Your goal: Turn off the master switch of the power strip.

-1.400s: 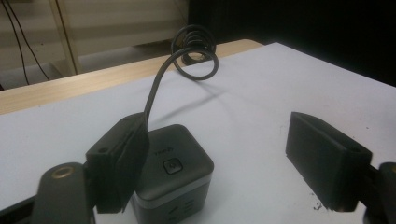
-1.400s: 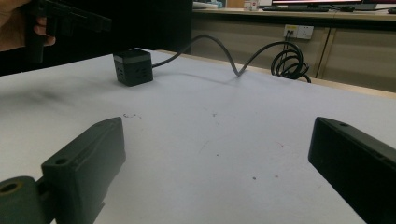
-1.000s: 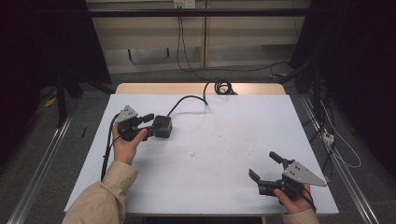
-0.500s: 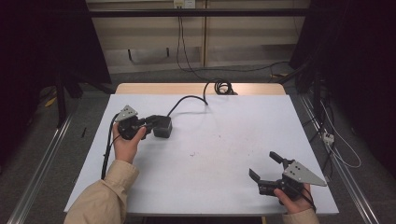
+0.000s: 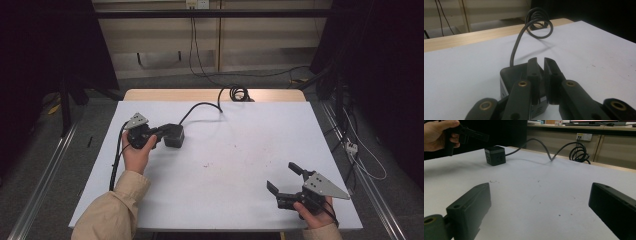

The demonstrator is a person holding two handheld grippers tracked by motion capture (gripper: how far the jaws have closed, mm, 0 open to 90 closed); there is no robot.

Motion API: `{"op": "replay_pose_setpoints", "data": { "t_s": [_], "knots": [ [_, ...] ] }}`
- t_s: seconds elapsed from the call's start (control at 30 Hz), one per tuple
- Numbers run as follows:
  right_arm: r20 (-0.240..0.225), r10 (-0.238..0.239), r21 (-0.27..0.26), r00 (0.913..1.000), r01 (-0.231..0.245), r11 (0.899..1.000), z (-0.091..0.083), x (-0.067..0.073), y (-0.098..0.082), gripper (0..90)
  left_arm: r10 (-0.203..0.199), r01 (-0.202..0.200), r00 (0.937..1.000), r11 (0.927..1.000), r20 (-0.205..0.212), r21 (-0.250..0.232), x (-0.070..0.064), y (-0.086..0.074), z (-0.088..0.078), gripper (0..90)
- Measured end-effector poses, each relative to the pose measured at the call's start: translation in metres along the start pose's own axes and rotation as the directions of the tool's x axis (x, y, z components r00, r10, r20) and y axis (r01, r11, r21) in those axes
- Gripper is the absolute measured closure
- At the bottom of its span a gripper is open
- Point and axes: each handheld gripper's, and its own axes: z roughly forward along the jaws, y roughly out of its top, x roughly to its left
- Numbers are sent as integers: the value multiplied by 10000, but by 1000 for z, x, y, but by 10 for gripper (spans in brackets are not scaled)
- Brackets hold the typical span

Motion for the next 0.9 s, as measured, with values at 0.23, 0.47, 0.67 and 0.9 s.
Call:
{"op": "replay_pose_setpoints", "data": {
  "t_s": [0.23,0.47,0.67,0.9],
  "knots": [
    [-11,-10,28,10000,10,10000,0,0,0,41,181,-182,9997,9998,138,54,-4,10,3,856],
    [-10,-21,28,10000,21,10000,-1,-1,0,41,74,-77,9999,9998,150,186,-3,14,6,892],
    [-21,-11,25,10000,11,10000,0,-1,0,41,-141,139,9999,9991,63,396,1,12,8,900],
    [-34,-41,58,10000,41,10000,0,0,0,43,-229,234,9997,9982,-106,548,3,8,13,900]
  ]
}}
